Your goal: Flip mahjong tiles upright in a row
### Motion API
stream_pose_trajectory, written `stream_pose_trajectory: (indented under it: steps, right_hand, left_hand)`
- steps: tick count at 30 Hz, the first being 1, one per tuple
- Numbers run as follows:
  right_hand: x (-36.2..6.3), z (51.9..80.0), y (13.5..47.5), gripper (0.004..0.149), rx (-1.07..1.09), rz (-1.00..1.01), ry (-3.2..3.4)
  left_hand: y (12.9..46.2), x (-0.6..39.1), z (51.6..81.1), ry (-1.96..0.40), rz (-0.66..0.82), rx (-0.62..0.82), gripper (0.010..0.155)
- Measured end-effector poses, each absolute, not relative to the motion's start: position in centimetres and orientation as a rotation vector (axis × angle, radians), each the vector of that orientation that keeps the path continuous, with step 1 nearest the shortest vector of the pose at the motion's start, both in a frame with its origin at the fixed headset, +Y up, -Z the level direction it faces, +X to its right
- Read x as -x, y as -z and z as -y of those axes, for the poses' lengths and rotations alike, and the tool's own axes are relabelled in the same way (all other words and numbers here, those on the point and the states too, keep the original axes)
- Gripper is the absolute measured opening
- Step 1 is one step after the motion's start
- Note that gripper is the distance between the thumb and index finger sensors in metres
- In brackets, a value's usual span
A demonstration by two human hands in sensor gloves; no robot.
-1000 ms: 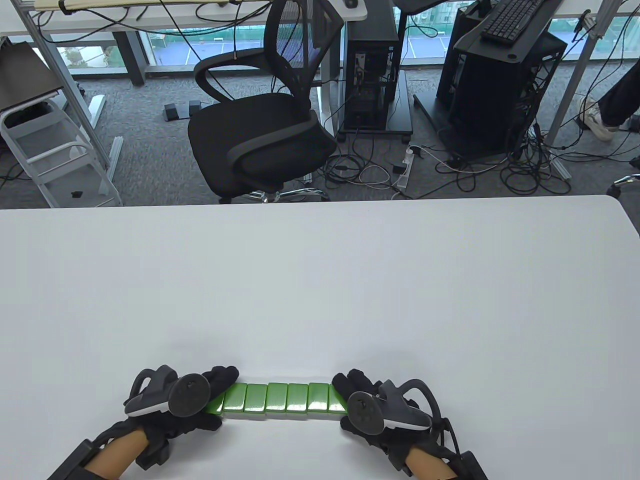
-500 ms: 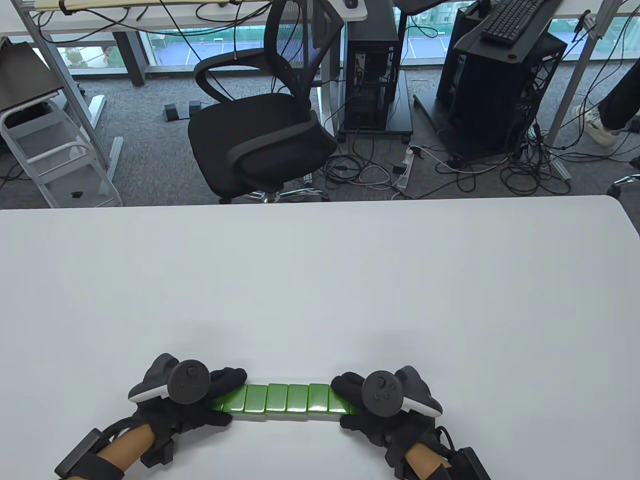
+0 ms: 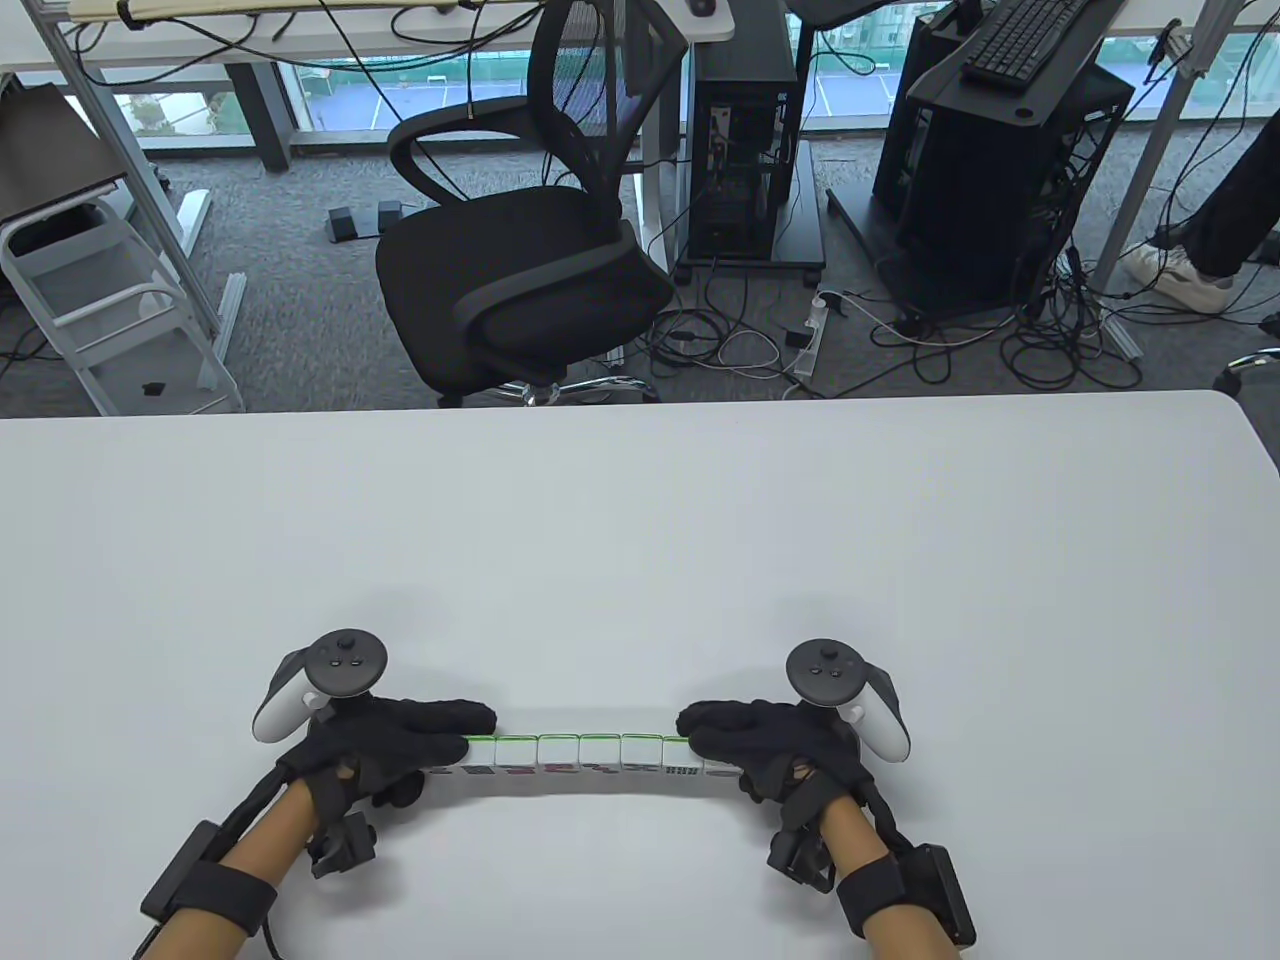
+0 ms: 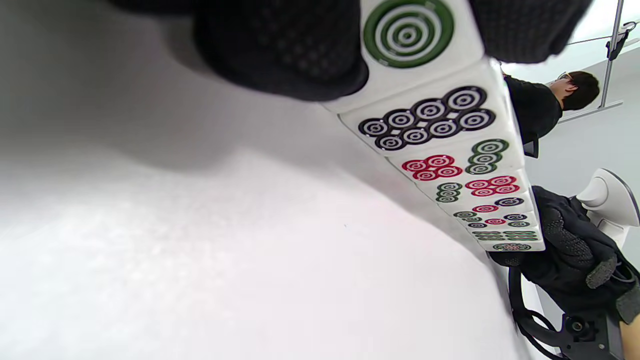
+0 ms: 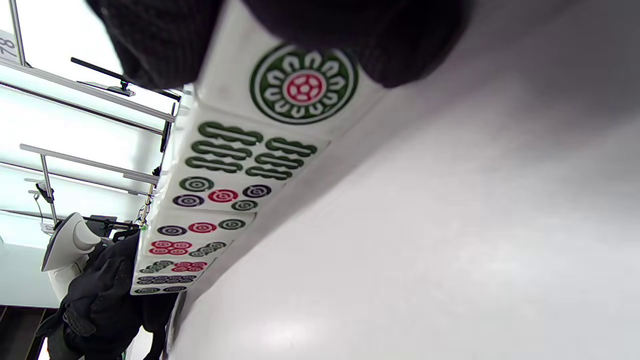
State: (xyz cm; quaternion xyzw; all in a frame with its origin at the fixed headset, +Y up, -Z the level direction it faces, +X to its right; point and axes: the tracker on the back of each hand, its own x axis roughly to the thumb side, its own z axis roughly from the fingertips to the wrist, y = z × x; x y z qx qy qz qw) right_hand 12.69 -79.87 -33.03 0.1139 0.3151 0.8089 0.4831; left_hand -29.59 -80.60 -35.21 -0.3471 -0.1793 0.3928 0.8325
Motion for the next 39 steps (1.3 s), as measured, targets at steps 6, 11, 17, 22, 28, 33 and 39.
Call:
stream_pose_trajectory:
  steps: [6,11,17,22,28,33,39]
  right_hand:
    - [-11.9,78.4,33.4,0.048,-0.320,-0.575,-2.209]
    - [-11.9,76.7,32.5,0.061,-0.313,-0.462,-2.453]
    - [-14.2,72.9,29.1,0.081,-0.390,-0.087,-2.633]
    - [-15.9,71.4,24.9,0.084,-0.511,0.228,-2.660]
    - [-17.8,71.4,22.1,0.085,-0.503,0.480,-2.740]
    - [-18.6,71.5,21.9,0.085,-0.457,0.552,-2.710]
    - [-19.1,71.6,21.9,0.084,-0.433,0.548,-2.695]
  left_hand:
    - [35.0,28.9,78.9,-0.703,0.371,0.585,0.056]
    - [33.6,28.4,76.6,-0.494,0.344,0.393,0.065]
    - [30.4,30.3,72.2,-0.376,0.366,0.112,0.073]
    - [26.4,32.1,70.1,-0.203,0.411,-0.178,0.077]
    - [24.3,33.0,70.4,-0.180,0.407,-0.290,0.079]
    - [24.0,33.6,70.5,-0.188,0.367,-0.294,0.082]
    - [24.3,34.9,71.1,-0.218,0.327,-0.266,0.084]
